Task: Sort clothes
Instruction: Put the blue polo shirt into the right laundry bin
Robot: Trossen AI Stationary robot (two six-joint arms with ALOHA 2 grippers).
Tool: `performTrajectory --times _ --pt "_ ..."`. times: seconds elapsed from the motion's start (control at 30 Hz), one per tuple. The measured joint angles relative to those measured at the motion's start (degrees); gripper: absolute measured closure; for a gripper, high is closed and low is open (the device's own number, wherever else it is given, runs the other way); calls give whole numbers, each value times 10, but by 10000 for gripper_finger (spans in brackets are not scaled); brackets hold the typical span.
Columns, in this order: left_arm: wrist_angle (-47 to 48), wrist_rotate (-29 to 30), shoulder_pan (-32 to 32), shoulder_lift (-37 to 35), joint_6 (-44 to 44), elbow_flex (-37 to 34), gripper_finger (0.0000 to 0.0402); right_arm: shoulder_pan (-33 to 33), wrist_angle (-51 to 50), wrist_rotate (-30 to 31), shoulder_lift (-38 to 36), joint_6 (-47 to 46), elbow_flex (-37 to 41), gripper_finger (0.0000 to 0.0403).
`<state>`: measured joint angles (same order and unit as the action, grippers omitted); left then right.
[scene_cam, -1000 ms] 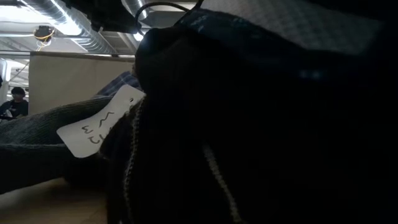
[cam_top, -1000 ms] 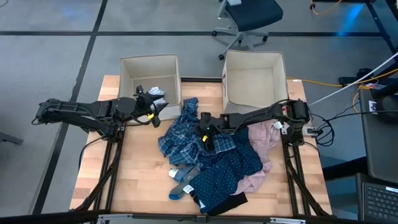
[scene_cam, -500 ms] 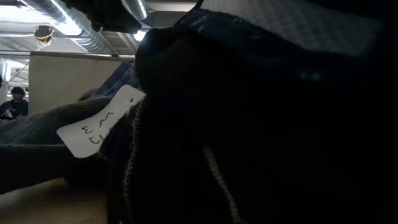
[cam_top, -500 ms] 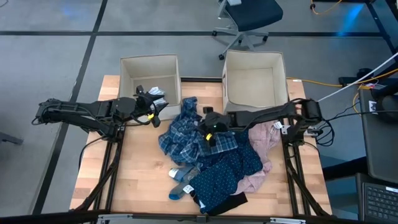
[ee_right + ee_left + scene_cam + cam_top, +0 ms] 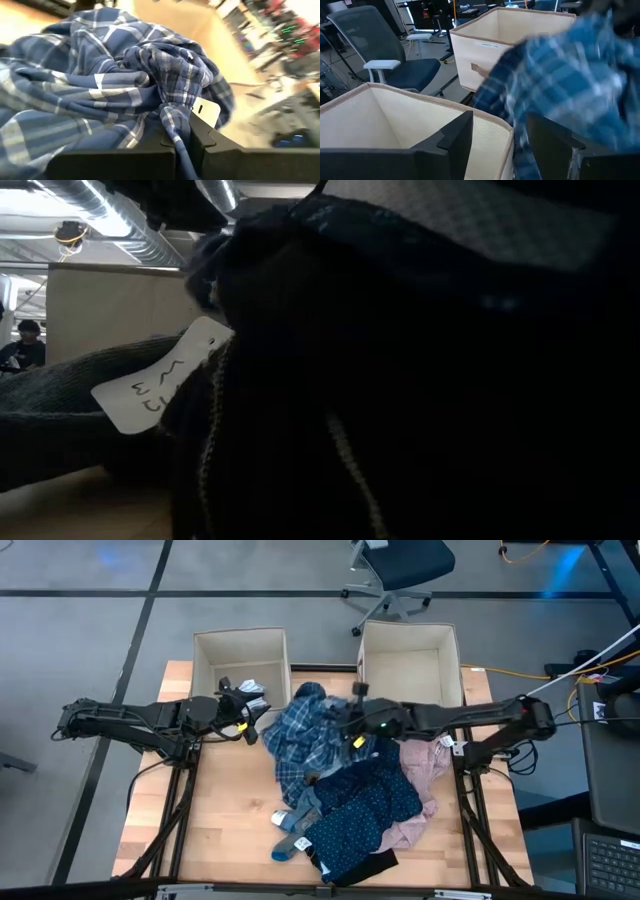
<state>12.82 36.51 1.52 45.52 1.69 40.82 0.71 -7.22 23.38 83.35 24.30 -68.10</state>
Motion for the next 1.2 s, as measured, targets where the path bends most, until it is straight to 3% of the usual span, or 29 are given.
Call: performTrajectory --times 0.27,0.5,1.2 --pt "-1 0 -1 0 0 0 227 -18 12 32 -71 43 -3 398" --pt "-1 0 -1 0 0 0 227 -52 12 32 -103 73 -51 396" --pt "-1 0 -1 0 4 0 227 -180 12 78 -102 268 -323 391"
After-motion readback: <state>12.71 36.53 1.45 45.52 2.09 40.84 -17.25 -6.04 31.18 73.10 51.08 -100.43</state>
